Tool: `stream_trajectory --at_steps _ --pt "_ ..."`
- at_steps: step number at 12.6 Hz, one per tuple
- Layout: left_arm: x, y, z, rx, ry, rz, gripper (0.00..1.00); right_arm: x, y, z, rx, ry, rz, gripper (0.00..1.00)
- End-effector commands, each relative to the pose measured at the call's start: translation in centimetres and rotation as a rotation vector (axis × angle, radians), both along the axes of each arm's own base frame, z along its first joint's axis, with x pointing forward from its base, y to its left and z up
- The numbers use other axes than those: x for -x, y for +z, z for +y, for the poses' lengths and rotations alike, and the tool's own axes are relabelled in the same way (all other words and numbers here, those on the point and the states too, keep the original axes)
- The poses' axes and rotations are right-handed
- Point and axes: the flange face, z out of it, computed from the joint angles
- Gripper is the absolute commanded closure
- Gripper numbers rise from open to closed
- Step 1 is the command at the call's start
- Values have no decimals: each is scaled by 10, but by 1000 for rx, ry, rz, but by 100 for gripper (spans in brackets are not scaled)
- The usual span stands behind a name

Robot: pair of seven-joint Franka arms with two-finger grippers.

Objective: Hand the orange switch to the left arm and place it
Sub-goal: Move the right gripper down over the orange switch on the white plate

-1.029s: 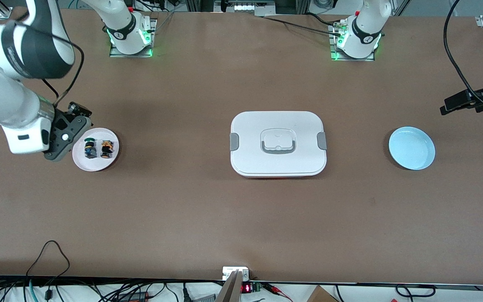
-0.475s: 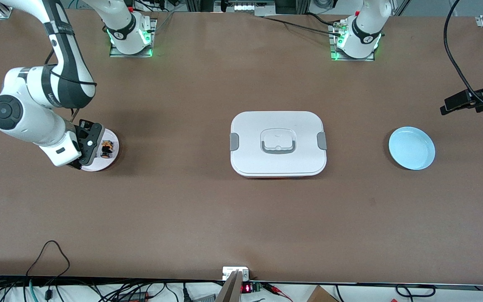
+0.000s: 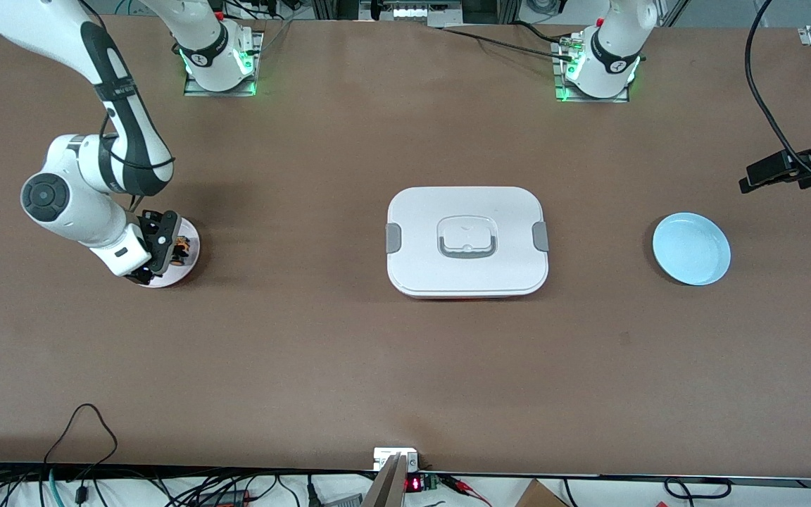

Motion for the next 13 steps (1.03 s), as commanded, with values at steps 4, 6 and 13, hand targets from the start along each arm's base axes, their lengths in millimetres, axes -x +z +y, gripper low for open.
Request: stream_trajectory --at_steps 4,6,13 --pt "-3 6 2 12 -17 -11 0 26 -22 0 -13 85 1 0" --pt "-3 6 4 13 -16 -10 0 26 -21 2 -15 139 -5 0" --pt "-3 5 7 13 -8 -10 0 35 -34 2 -14 155 -29 0"
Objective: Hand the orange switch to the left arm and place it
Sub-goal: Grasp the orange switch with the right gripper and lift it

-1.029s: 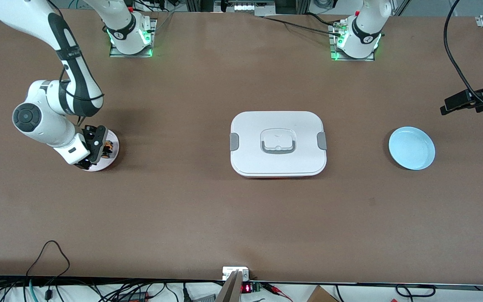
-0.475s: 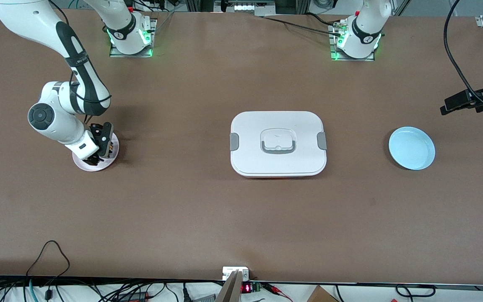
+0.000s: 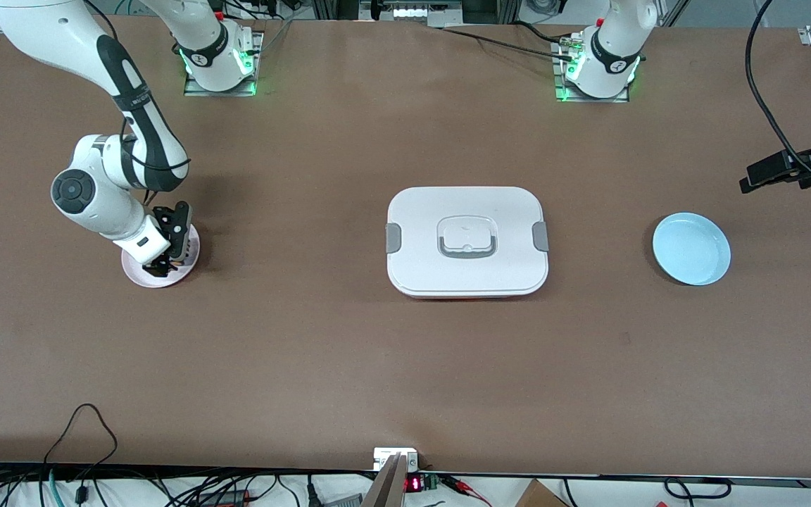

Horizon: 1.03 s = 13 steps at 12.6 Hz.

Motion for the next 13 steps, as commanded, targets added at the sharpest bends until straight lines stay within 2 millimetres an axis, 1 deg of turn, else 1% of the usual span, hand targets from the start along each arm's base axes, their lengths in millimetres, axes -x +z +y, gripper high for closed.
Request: stream_trajectory --at_steps 1,7,8,9,10,11,12,13 --pt "-3 5 7 13 -5 -9 0 10 -2 0 -7 24 -13 0" --pt "-3 6 5 11 -3 -10 0 14 -14 0 -7 26 -39 0" --pt "-3 6 5 13 -3 -11 0 15 -20 -2 -6 26 -41 0" --pt "-4 5 4 13 -6 -11 0 15 -25 -9 -6 28 -48 0" --pt "-4 5 4 13 -6 -12 0 14 -26 -11 -5 32 -51 1" --pt "-5 5 4 13 -7 -17 0 15 -27 -13 -5 29 -49 5" --pt "-10 1 4 13 -9 -26 0 14 -26 -14 -5 29 -50 12" --pt "-10 0 4 13 -11 -26 0 14 -25 -13 -5 30 -50 17"
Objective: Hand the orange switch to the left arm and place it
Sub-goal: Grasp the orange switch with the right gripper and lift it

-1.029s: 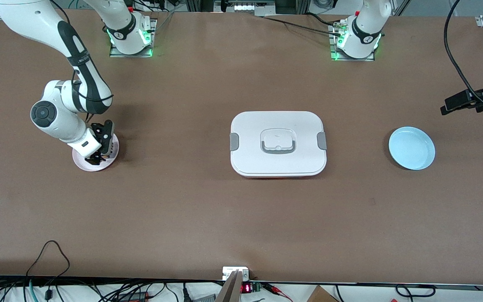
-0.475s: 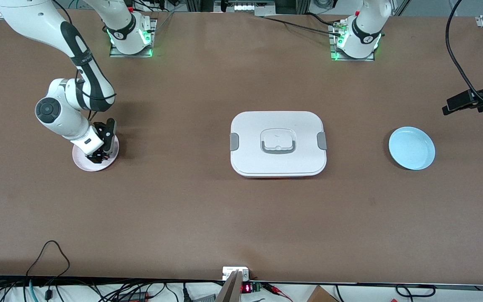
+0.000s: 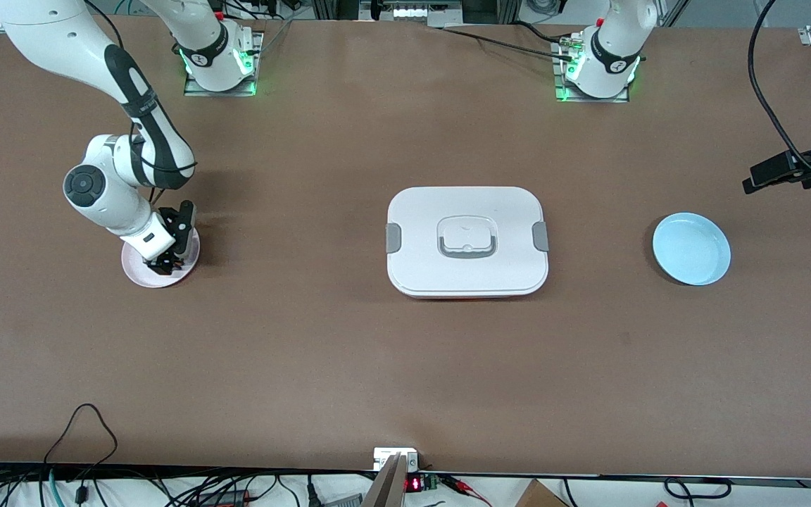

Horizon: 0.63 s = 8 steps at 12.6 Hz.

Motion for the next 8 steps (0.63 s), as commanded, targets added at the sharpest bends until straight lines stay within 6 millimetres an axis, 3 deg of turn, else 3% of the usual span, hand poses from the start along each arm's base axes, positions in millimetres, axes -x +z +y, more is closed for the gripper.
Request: stream_trajectory --at_steps 1,3,6,8 --pt "-9 -1 -1 14 -18 -13 0 1 2 -3 -5 19 -14 21" --pt "-9 -1 -5 13 -22 -13 0 0 6 4 -9 30 -20 31" --pt "-9 -1 1 13 -14 -12 0 -2 13 11 -15 39 -30 71" --pt "-9 -1 -3 11 -19 -13 0 -6 27 20 -23 41 -47 83"
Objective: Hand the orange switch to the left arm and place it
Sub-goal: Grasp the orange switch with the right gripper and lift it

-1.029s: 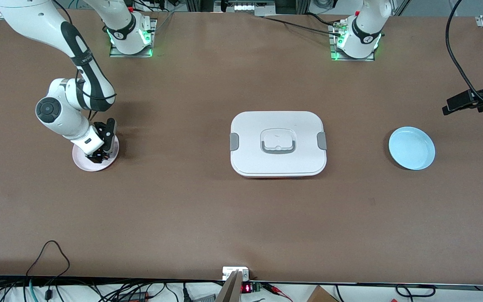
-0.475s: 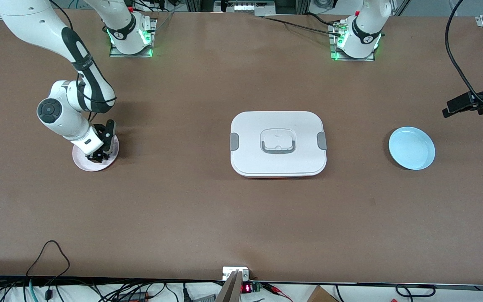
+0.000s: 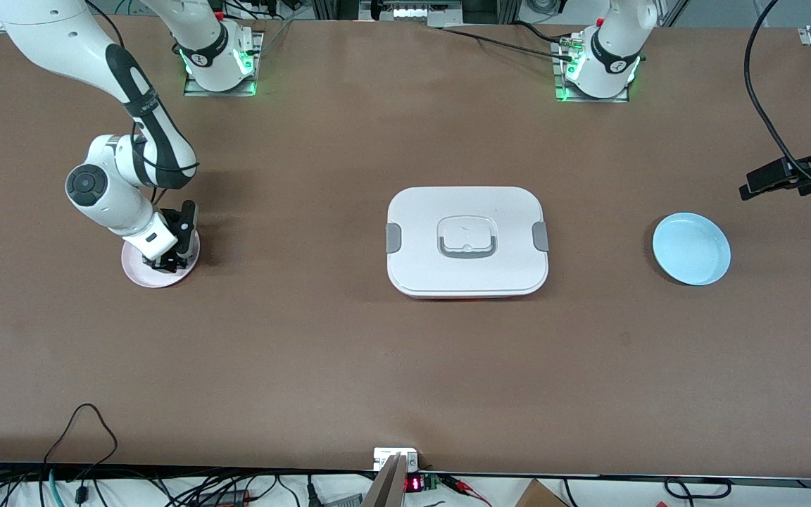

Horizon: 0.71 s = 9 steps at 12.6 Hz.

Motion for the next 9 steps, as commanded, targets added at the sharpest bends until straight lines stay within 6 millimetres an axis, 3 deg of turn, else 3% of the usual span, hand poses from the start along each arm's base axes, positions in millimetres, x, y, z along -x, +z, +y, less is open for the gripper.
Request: stream_trajectory --at_steps 1,3,4,6,9 --pt "-5 5 -2 11 -15 -12 0 -3 25 11 -16 17 -26 86" --pt "-5 5 -1 10 -15 -12 0 -7 49 26 -26 6 -26 86" --pt "-5 5 -1 10 -15 -12 0 -9 66 44 -35 5 -17 86" --pt "-5 5 -3 10 -18 -12 0 -13 96 88 -63 -16 12 86" --pt "-5 5 -7 25 -19 -13 0 -12 128 168 -254 -84 76 86"
